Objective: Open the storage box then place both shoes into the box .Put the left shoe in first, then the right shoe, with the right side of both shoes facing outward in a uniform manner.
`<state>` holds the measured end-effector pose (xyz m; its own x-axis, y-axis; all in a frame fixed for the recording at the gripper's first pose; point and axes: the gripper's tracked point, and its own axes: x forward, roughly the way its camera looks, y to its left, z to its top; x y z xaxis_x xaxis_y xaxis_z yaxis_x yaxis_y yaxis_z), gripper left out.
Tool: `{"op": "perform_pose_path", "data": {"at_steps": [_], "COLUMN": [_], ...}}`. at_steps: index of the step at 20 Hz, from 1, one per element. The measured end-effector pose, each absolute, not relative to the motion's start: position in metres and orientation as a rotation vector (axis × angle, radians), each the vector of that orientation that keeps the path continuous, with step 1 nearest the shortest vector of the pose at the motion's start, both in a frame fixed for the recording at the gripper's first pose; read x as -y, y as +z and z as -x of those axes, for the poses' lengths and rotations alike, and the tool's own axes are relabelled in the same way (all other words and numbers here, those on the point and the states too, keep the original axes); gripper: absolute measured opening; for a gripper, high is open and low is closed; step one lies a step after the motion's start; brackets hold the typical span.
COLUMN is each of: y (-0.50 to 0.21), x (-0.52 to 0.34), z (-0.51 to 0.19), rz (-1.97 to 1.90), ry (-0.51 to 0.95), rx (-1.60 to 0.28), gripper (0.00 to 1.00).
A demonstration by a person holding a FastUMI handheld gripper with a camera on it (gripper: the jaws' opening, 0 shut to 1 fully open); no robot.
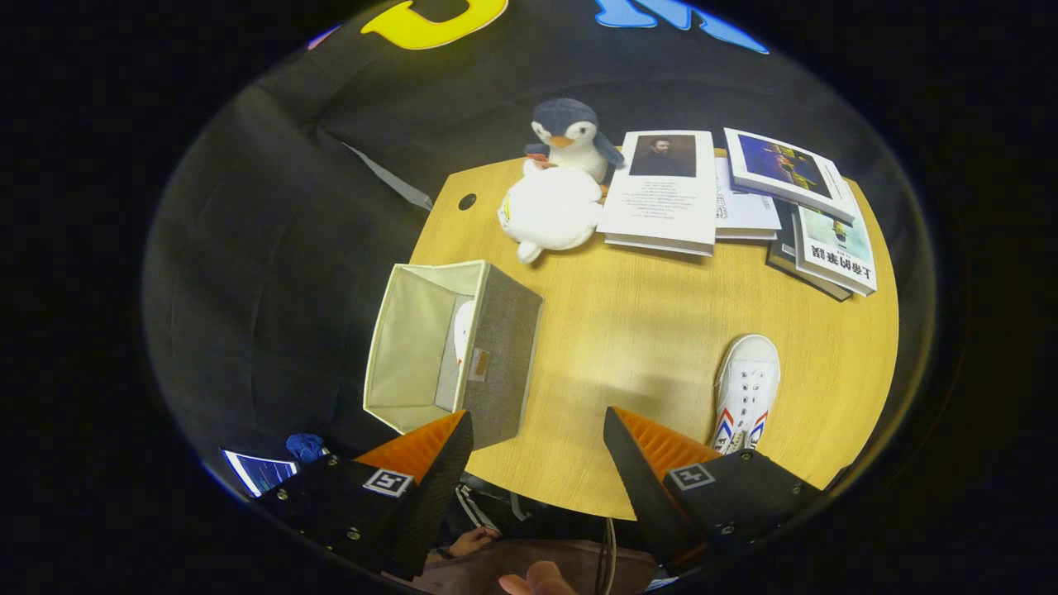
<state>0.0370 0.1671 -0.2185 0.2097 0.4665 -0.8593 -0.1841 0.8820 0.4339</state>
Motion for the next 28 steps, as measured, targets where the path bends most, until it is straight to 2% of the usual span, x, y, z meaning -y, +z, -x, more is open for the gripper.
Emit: {"op": "perform_pose_path", "data": {"at_steps": [17, 28], "y": [-0.262, -0.322], "x": [-0.077, -0.007], "z": [-0.022, -0.006], "rz": [-0.313, -0.311], "ry": [0.284, 0.147], "rx": [-1.338, -1.428], "gripper": [0.96, 0.96]}}
